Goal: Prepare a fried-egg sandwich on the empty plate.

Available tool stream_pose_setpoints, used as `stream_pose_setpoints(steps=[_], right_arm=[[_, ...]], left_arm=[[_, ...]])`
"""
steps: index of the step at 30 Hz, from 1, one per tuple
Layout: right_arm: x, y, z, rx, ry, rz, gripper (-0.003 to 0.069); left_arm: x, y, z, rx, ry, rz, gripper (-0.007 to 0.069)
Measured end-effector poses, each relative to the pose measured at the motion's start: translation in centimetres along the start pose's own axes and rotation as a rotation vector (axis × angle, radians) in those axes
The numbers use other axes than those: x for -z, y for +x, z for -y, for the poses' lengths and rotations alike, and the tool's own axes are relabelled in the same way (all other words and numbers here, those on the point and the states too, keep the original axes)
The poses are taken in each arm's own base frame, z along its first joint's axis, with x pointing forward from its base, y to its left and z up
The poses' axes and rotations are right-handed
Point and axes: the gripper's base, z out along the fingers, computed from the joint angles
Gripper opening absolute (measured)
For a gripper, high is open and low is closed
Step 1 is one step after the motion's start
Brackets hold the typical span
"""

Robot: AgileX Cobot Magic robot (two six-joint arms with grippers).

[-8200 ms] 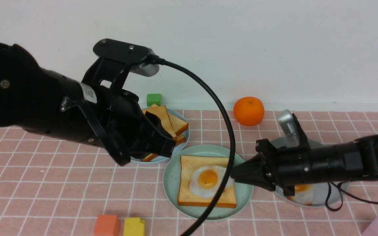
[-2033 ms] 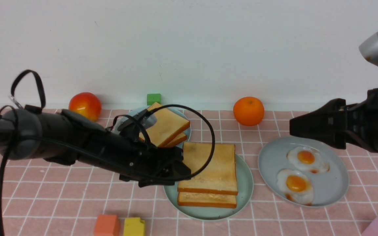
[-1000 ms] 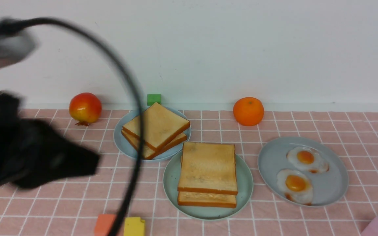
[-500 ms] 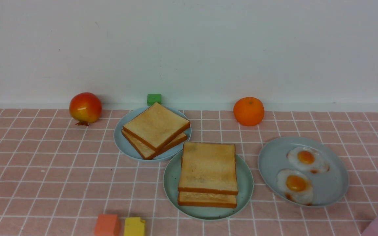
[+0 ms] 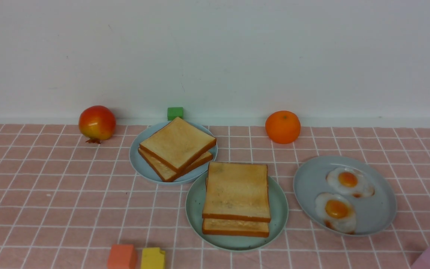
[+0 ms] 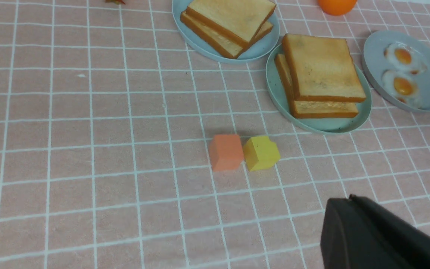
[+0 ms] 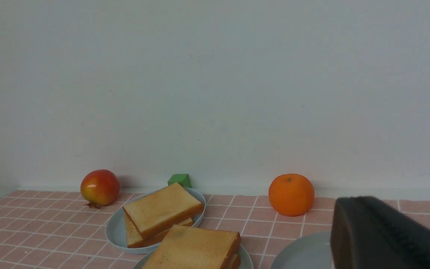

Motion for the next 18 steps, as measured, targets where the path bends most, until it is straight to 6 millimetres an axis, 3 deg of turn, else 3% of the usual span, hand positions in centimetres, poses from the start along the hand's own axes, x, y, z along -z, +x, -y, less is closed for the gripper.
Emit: stream_pose_setpoints(steps=[3, 7, 9, 12, 18], right_arm=[[0.0, 0.0, 0.0, 0.000, 0.000, -0.001, 0.0022], [0.0, 0.0, 0.0, -0.003, -0.001, 0.000, 0.0024], [0.0, 0.0, 0.0, -0.003, -0.001, 0.000, 0.0024], [0.0, 0.0, 0.0, -0.003, -0.001, 0.000, 0.0027], [0.0, 0.0, 0.0, -0.003, -0.001, 0.000, 0.0035]], left_arm=[[-1.2, 0.4, -0.7, -0.017, -0.020, 0.145, 0.0013], [-4.3, 3.1, -2.6, -0.039, -0.072, 0.341, 0.0013], [-6.4, 5.9, -4.0, -0.043, -0.091, 0.399, 0.0013], [-8.7, 9.6, -5.5, -0.043, -0.103, 0.411, 0.0013], [-11.8, 14.4, -7.5, -0.031, -0.163, 0.310, 0.0013]])
